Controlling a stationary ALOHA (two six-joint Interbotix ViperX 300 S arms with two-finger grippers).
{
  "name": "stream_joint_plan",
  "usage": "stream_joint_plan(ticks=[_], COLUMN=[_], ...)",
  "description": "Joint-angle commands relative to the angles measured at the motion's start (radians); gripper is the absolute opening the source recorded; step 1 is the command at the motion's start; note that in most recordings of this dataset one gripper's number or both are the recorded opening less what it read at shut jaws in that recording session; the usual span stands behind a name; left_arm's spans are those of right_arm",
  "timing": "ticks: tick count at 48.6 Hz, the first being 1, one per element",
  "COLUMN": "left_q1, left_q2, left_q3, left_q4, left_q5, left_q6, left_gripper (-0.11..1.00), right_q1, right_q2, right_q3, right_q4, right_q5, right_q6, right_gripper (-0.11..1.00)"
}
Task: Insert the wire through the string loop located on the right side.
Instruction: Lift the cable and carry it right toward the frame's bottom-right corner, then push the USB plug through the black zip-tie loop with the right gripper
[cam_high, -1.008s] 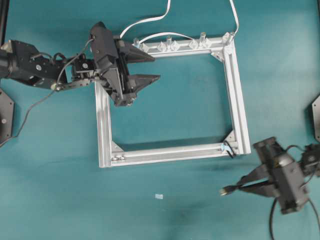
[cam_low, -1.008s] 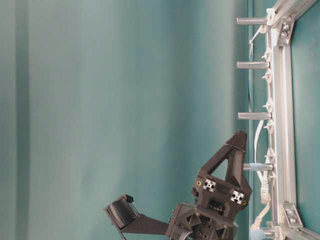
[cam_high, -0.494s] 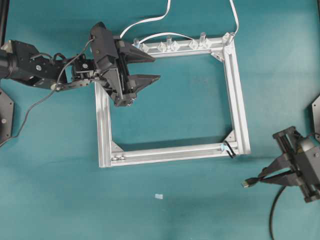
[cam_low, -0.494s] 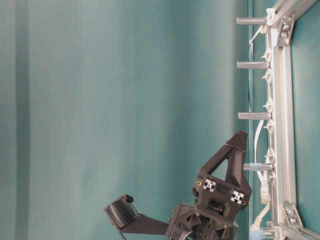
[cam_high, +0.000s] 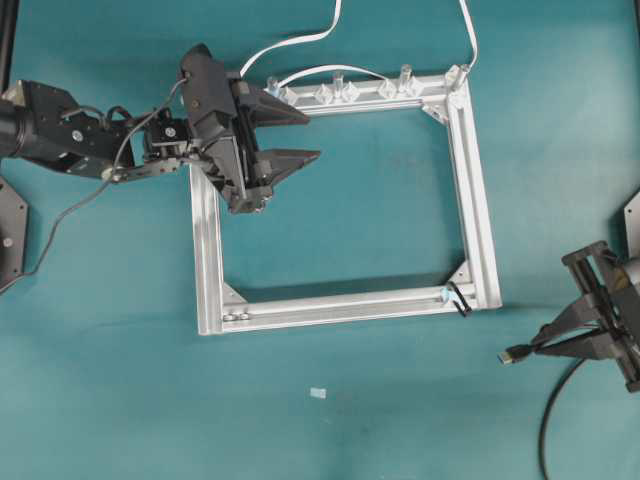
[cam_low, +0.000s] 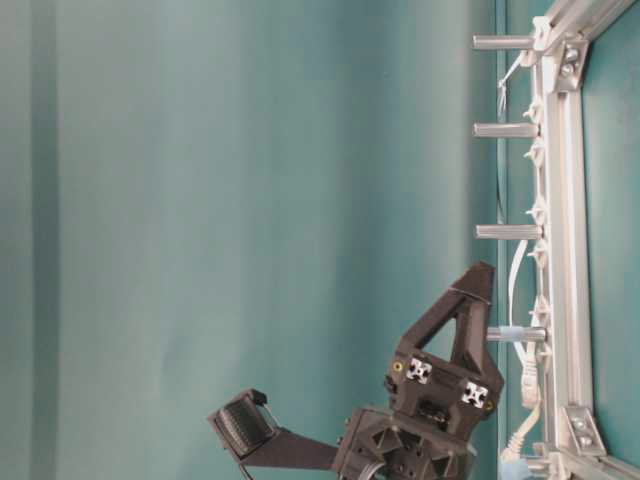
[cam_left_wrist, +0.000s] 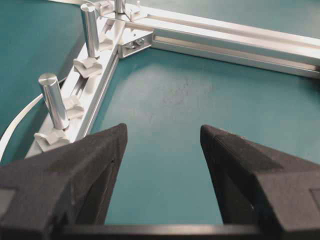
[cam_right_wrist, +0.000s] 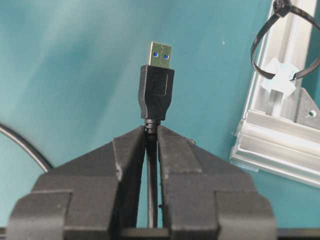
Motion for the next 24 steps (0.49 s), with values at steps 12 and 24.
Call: stream_joint_plan(ticks=[12, 24], left_q1=[0.000, -0.002], left_q2=[-0.031, -0.031], left_q3=[-0.008, -0.008], left_q4=[0.000, 0.002], left_q5=[-0.003, 0.000], left_q6=[-0.006, -0.006], left_gripper=[0.66, 0.66], right_q1=[-0.094, -0.167], right_q2=[0.002, -0.002], right_q3=[0.029, 0.057], right_q4=[-0.015, -0.015], right_q5=[-0.046, -0.048], right_q6=[-0.005, -0.005], right_gripper=[0.10, 0.10])
